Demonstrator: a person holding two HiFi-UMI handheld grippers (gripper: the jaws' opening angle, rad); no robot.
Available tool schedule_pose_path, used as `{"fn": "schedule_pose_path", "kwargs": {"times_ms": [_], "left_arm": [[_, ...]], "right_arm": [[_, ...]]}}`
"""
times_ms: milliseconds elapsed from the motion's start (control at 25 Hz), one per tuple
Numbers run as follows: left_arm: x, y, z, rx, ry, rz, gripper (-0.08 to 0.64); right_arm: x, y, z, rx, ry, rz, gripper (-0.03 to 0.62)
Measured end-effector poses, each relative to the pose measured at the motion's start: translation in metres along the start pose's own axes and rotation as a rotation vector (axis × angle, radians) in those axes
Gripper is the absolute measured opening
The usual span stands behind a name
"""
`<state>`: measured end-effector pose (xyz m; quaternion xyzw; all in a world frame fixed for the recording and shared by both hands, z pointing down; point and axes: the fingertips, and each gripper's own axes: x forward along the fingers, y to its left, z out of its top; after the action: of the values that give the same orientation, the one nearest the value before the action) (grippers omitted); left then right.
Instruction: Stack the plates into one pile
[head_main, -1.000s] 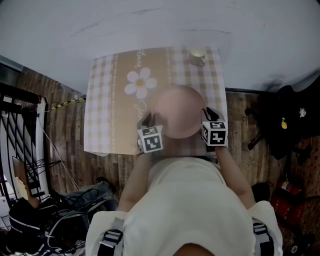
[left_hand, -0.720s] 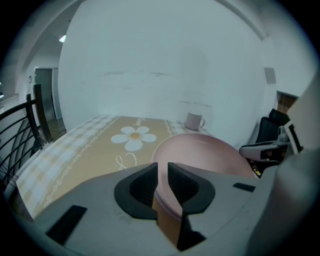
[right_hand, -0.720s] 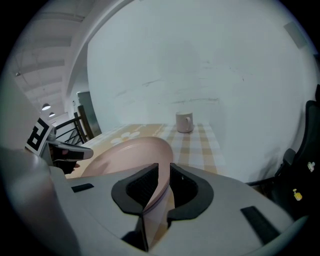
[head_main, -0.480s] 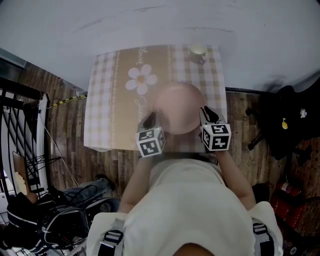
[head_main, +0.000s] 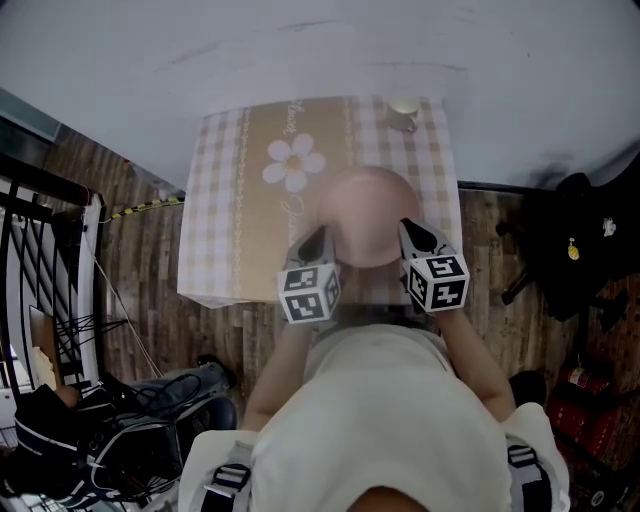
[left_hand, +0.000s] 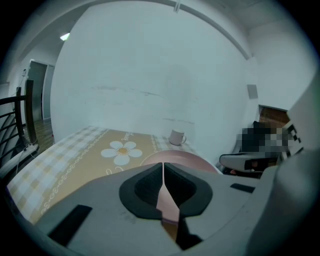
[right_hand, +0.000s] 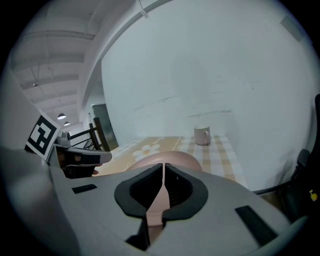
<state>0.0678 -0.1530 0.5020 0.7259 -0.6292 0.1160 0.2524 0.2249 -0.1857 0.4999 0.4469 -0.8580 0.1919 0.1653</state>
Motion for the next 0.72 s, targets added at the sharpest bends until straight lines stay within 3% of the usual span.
{"fn": "schedule_pose_path", "kwargs": {"times_ms": [720], "left_arm": [[-0.102, 0.021, -0.024, 0.042, -0.007, -0.085, 0.011]], "right_arm": [[-0.052, 0.109, -0.011, 0.000, -0.070, 0.039, 0.000]]}}
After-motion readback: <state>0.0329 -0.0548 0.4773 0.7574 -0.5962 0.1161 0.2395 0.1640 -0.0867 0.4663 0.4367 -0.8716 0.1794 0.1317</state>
